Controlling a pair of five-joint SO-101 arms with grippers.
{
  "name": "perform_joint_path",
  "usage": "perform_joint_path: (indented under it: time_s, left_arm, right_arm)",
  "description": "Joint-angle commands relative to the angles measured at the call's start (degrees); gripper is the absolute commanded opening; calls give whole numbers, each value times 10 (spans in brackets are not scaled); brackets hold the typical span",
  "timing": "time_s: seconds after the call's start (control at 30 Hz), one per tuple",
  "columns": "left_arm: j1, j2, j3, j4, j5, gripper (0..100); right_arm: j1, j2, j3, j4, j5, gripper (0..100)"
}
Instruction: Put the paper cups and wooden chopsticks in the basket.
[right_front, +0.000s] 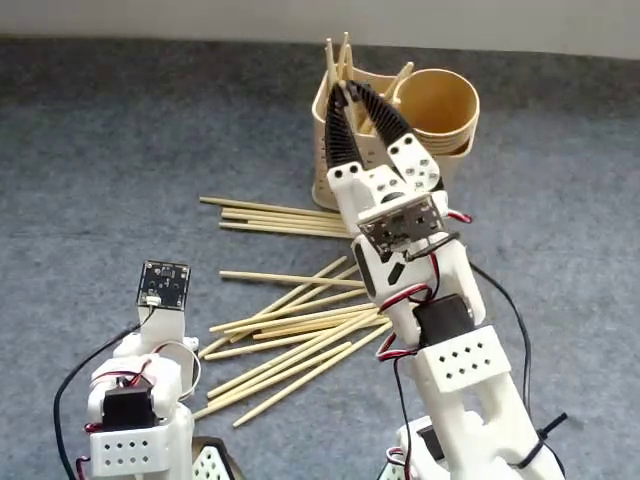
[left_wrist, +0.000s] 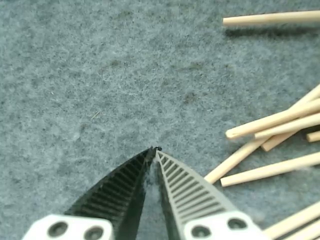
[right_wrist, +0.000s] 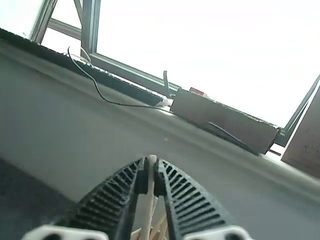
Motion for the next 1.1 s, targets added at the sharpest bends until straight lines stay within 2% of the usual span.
perform_joint_path:
  time_s: [0.0, 0.13, 0.2, 0.33, 0.4, 0.6, 0.8, 0.97, 1.07]
  left_arm:
    - [-3, -5, 11, 1, -2, 24]
    - [-3, -5, 11, 1, -2, 24]
    - [-3, -5, 11, 1, -2, 24]
    - [-3, -5, 11, 1, -2, 24]
    - [-3, -5, 11, 1, -2, 24]
    - [-3, -5, 11, 1, -2, 24]
    - [-3, -5, 11, 1, -2, 24]
    - [-3, -5, 11, 1, -2, 24]
    - [-3, -5, 11, 1, -2, 24]
  right_arm:
    - [14, -13, 29, -15, 4, 5]
    - [15, -12, 39, -14, -4, 12]
    - [15, -12, 38, -2, -43, 44]
    - [37, -13, -2, 102, -147, 192]
    - [48, -12, -43, 152, -184, 209]
    - [52, -12, -119, 233, -196, 189]
    - [51, -14, -126, 279, -196, 6]
    - [36, -15, -132, 388, -197, 5]
    - [15, -12, -138, 398, -197, 5]
